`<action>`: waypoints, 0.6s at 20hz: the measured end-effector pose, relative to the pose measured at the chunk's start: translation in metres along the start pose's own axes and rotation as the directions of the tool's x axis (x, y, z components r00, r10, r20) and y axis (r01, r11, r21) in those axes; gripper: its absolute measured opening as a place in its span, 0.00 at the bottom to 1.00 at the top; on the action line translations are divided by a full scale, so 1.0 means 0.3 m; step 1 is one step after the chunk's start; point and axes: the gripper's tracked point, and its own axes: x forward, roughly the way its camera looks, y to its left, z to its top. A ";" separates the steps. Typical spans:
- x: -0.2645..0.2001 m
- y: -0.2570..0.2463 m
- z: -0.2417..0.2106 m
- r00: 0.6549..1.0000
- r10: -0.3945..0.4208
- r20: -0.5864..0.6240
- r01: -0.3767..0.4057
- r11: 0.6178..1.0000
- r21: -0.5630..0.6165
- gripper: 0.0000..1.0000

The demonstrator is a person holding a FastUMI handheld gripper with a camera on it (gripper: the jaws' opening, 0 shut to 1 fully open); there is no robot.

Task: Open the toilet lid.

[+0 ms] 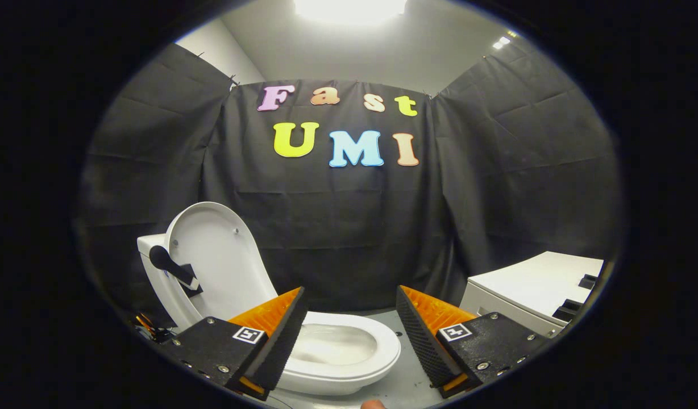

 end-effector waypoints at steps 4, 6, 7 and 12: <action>-0.005 -0.013 -0.015 1.000 0.001 -0.020 -0.001 1.000 0.026 0.96; 0.001 -0.019 -0.014 1.000 0.000 -0.024 0.001 0.999 0.035 0.96; 0.003 -0.021 -0.013 1.000 0.001 -0.027 0.000 0.999 0.038 0.96; -0.007 0.011 -0.016 0.999 0.028 -0.031 -0.028 0.999 0.029 0.96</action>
